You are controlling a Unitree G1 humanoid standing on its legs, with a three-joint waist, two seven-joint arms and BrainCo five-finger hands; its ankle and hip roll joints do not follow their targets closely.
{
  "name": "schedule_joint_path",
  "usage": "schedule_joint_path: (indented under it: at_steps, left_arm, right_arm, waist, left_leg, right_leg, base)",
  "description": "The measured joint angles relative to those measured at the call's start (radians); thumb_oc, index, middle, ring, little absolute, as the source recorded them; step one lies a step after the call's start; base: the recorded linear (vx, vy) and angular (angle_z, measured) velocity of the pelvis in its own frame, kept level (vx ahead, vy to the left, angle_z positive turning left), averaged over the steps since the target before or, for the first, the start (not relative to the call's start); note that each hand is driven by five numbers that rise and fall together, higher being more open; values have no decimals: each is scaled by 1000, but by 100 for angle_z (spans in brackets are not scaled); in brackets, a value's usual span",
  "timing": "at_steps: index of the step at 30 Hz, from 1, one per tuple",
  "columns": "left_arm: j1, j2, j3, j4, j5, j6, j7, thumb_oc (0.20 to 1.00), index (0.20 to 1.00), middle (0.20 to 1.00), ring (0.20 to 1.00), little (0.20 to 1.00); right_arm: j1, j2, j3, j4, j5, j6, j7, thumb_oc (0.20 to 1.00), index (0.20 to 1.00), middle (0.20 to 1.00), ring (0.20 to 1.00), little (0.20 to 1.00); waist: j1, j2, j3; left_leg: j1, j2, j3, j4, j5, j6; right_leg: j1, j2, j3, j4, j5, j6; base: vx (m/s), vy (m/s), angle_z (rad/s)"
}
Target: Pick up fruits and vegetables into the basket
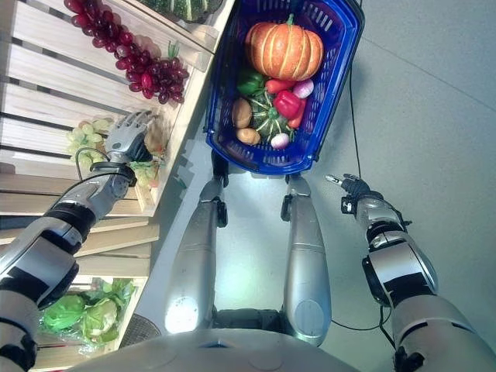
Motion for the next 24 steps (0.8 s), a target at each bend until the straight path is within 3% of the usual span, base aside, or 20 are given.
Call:
schedule_joint_path:
  at_steps: [4,12,19,24]
  left_arm:
    - [9,2,-49,4,0,26,-109,1000,1000,1000,1000,1000]
    - [-3,20,-94,4,43,43,-175,1000,1000,1000,1000,1000]
    - [-19,25,-121,38,138,57,-142,1000,1000,1000,1000,1000]
    - [-26,12,-115,120,242,132,-29,1000,1000,1000,1000,1000]
  right_arm:
    - [1,-2,0,0,-1,-1,2,1000,1000,1000,1000,1000]
    - [0,-10,0,1,-2,-1,15,1000,1000,1000,1000,1000]
    - [-1,-13,1,1,-2,0,17,1000,1000,1000,1000,1000]
    - [-1,-13,1,1,-2,1,17,1000,1000,1000,1000,1000]
  waist:
    - [-2,2,0]
    - [-4,3,0]
    - [-6,3,-1]
    - [-7,3,-1]
  left_leg:
    - [1,0,2,0,0,0]
    - [1,0,2,-1,0,0]
    - [1,0,3,-1,0,0]
    - [1,0,3,-1,0,0]
  right_leg:
    - [0,0,1,0,0,0]
    - [0,0,1,0,0,0]
    - [0,-1,1,0,0,0]
    - [-1,0,2,0,0,0]
  base:
    - [0,0,0]
    - [0,0,0]
    - [0,0,0]
    - [0,0,0]
